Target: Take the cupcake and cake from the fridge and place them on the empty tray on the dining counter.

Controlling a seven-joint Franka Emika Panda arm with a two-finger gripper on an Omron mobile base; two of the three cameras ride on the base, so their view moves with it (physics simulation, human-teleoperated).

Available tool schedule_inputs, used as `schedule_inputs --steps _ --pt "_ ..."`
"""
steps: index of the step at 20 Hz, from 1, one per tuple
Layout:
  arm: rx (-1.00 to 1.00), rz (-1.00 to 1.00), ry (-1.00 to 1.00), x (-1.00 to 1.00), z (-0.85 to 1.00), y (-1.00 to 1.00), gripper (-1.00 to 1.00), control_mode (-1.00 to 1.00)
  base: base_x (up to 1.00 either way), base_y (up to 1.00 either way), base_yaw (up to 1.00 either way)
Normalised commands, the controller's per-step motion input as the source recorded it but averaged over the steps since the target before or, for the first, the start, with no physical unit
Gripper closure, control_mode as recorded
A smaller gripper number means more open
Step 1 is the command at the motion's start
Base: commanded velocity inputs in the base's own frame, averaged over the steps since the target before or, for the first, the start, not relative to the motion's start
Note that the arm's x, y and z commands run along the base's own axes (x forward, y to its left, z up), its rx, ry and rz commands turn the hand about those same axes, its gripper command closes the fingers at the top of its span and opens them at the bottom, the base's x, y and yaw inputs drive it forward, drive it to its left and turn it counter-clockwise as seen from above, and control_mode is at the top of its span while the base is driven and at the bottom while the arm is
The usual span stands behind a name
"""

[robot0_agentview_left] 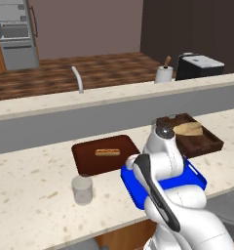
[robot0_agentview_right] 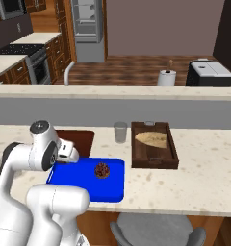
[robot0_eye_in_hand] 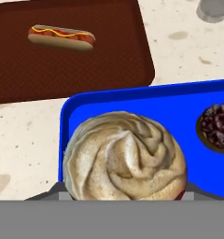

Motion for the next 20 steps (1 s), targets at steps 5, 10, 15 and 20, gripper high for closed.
schedule_inputs --steps 5,10,15,20 --pt "0.01 -0.07 -0.25 0.0 -0.84 0.02 1.0 -1.0 0.0 0.0 0.0" --pt "0.08 -0.1 -0.1 0.0 -0.61 0.0 1.0 -1.0 0.0 0.0 0.0" --pt "0.19 -0.03 0.11 -0.01 -0.58 -0.31 1.0 -1.0 0.0 0.0 0.0" --pt "0.14 -0.06 0.09 -0.08 -0.54 -0.43 1.0 -1.0 0.0 0.0 0.0"
